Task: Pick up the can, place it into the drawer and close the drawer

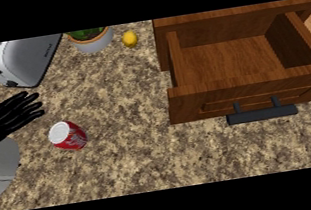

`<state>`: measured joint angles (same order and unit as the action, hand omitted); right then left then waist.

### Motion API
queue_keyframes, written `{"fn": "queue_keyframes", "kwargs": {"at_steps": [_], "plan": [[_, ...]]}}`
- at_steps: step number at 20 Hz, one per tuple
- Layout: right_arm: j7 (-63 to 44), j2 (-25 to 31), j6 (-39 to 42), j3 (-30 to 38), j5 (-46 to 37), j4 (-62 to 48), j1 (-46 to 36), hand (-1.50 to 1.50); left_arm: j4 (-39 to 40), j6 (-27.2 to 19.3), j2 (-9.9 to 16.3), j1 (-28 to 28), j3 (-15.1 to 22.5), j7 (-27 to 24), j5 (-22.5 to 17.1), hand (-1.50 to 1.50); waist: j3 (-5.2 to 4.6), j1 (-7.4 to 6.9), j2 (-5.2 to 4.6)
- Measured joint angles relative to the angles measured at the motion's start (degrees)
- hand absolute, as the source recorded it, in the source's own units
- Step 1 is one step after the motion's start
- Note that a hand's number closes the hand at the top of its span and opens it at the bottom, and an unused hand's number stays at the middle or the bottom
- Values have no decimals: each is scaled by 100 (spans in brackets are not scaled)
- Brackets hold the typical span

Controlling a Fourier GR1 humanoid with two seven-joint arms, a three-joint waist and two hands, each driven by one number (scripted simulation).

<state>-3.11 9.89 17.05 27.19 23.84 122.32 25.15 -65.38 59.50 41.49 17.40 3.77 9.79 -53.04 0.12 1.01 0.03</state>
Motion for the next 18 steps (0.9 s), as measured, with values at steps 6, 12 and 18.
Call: {"fn": "queue_keyframes", "kwargs": {"at_steps": [6, 12, 18], "plan": [[3, -20, 273, 325, 136, -75, 58, -150, 693, 127, -601, 276, -395, -390, 1303, -150, -13, -11, -10], [-82, -195, 440, 426, 203, 92, 141, -150, 1282, 83, -1037, 334, -794, -1220, 2831, -150, -20, -3, -19], [-114, -228, 583, 560, 227, 70, 89, -150, 2008, -254, -1310, 638, -901, -2081, 4051, -150, -24, 25, -33]]}}
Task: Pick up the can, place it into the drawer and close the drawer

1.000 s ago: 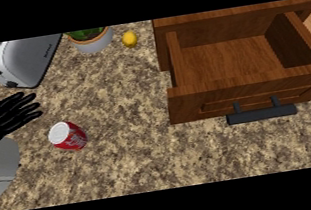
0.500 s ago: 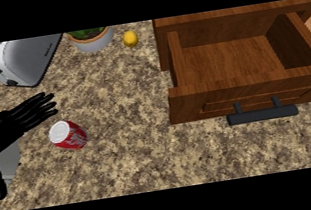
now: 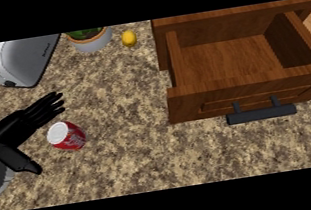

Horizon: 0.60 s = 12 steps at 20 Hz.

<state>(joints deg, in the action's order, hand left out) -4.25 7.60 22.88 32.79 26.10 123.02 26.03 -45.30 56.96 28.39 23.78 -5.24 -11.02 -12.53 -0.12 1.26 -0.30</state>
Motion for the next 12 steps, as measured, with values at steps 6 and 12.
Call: {"fn": "queue_keyframes", "kwargs": {"at_steps": [6, 12], "plan": [[-107, -16, 52, 84, 62, 97, -38, -150, 719, -357, 63, 117, 108, -826, 810, -150, -6, 32, -15], [-199, 17, 105, 142, 156, 102, -97, -150, 1314, -747, 45, 247, 338, -1413, 1302, -150, -13, 85, -35]]}}
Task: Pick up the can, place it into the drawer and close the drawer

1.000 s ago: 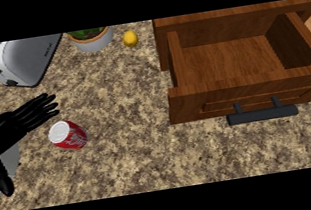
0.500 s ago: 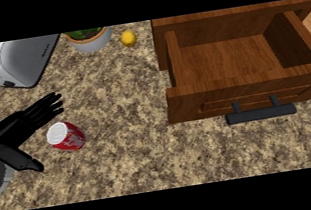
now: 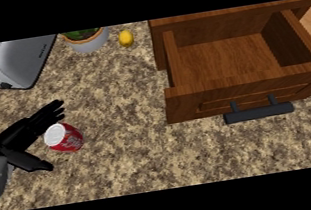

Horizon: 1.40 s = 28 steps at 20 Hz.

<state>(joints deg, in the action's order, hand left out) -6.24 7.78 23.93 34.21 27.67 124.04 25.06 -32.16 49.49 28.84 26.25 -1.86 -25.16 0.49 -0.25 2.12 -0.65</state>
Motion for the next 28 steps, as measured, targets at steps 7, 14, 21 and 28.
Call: {"fn": "queue_keyframes", "kwargs": {"at_steps": [7, 14, 21, 28], "plan": [[-51, 41, 71, 105, 136, -6, -33, -150, 559, -281, -126, 181, 218, -352, 254, -150, -3, 30, -7], [-39, -36, 175, 139, 120, 28, 54, -150, 936, -424, -294, 307, 375, -546, 343, -150, 2, 45, -9], [-89, -45, 296, 245, 299, 100, 199, -150, 1151, -435, -466, 467, 346, -526, 195, 150, 27, 53, 18], [-163, -125, 326, 214, 351, 158, 240, -150, 1169, 13, -626, 608, 423, -122, -5, 150, 17, 15, 19]]}}
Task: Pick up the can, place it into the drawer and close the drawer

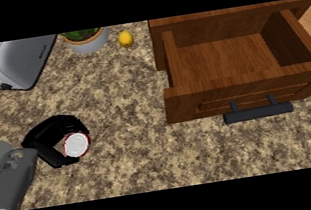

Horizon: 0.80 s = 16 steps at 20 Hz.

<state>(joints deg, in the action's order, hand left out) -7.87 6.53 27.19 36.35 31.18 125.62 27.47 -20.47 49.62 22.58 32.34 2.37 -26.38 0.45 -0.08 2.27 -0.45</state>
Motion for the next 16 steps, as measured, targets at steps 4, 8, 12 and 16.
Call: {"fn": "queue_keyframes", "kwargs": {"at_steps": [4, 8, 12, 16], "plan": [[-39, -34, -20, 29, 36, 14, 18, -150, -166, 240, -174, 38, 44, 222, -186, 150, -7, -44, 8], [-123, -152, -137, 27, -3, 173, 64, -150, -144, -530, -535, -18, -501, 305, -746, 150, -2, -141, 35], [-116, -197, -154, 124, 5, 203, 164, -150, -157, -1875, -882, -136, -1301, -13, -1396, 150, 9, -270, 85], [-152, -243, -163, 181, 42, 302, 200, -150, -578, -2916, -1343, -102, -1613, -145, -1700, 150, 16, -289, 100]]}}
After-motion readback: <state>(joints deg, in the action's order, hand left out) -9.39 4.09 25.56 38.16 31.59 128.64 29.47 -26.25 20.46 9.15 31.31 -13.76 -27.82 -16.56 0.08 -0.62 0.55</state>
